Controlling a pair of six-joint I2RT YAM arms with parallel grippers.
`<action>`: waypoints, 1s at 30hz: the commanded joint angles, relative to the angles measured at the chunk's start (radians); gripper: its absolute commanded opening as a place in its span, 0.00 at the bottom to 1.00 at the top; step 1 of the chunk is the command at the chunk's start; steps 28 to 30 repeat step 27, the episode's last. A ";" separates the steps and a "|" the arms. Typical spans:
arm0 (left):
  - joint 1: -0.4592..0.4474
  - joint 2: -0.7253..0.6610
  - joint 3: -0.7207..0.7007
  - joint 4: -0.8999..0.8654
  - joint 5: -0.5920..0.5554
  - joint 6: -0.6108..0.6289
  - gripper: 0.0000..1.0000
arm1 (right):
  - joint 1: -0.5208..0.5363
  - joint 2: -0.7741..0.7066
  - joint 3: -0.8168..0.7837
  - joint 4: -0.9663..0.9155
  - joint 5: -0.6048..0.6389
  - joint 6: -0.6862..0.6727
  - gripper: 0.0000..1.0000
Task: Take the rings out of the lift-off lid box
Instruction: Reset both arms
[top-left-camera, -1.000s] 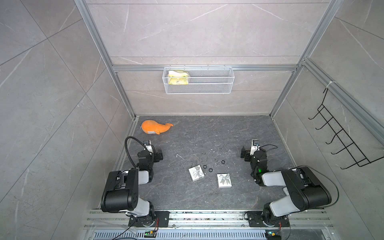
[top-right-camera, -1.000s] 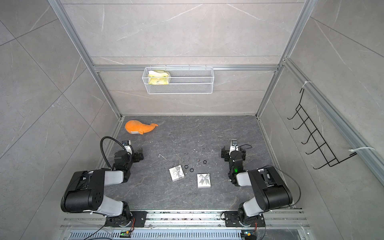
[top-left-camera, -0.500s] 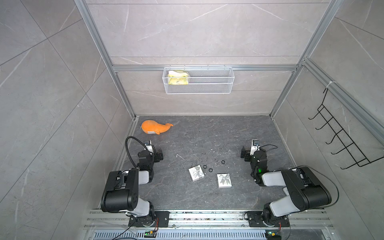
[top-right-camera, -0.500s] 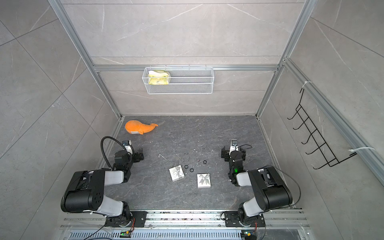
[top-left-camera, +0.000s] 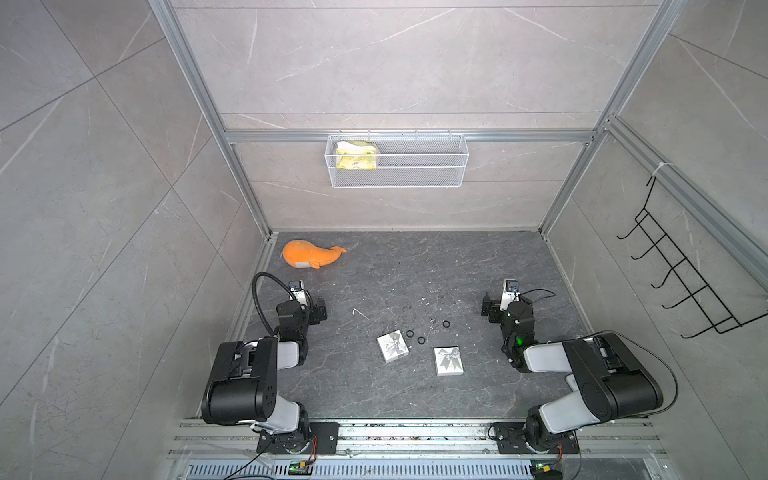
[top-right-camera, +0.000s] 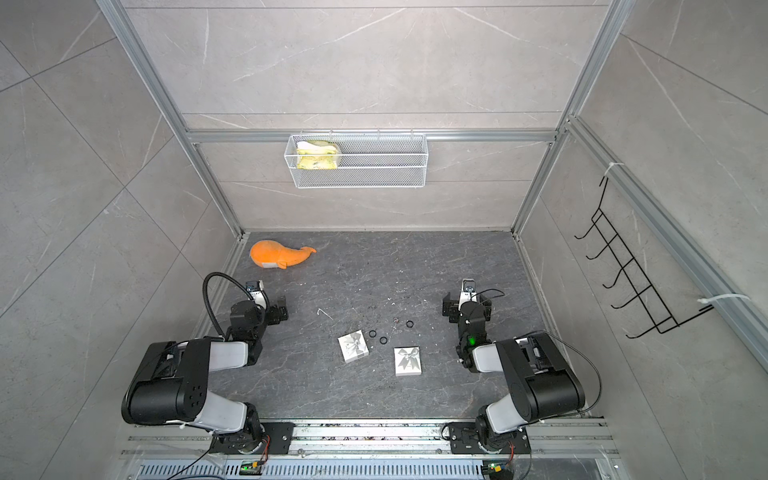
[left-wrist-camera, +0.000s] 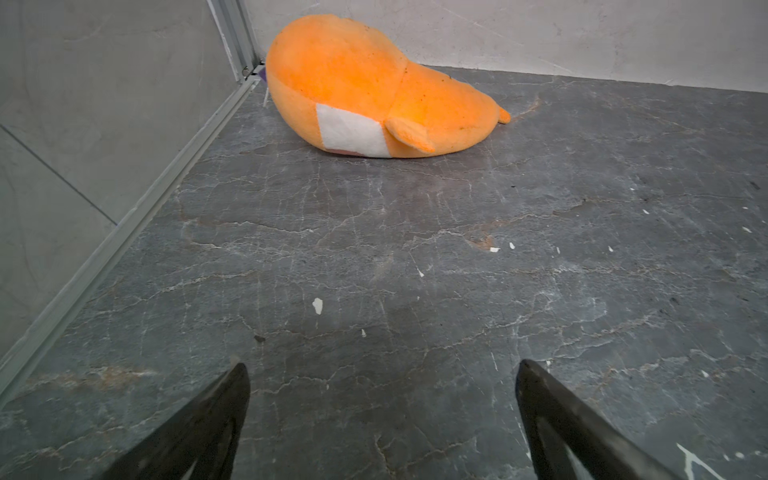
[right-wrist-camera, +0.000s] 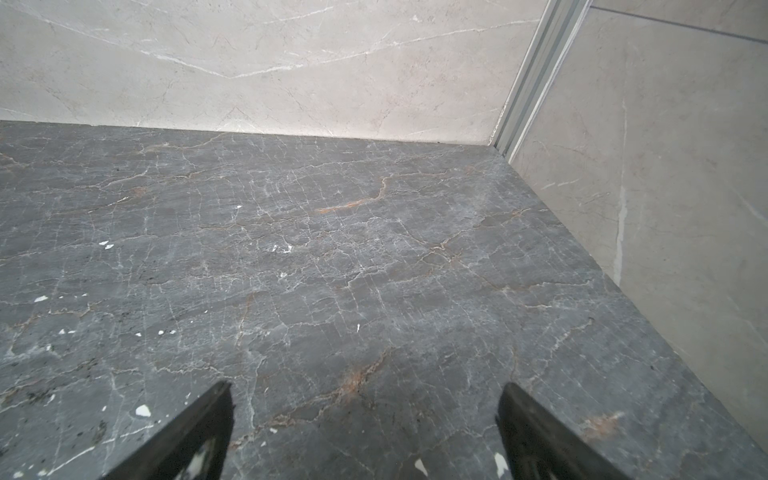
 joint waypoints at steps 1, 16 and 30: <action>0.004 -0.005 -0.002 0.039 0.075 0.037 1.00 | -0.004 0.003 0.016 -0.012 -0.008 0.018 0.99; 0.005 0.004 0.014 0.022 -0.006 0.005 1.00 | -0.005 0.004 0.019 -0.013 -0.008 0.018 0.99; 0.005 0.004 0.014 0.022 -0.006 0.005 1.00 | -0.022 0.001 0.028 -0.035 -0.050 0.026 0.99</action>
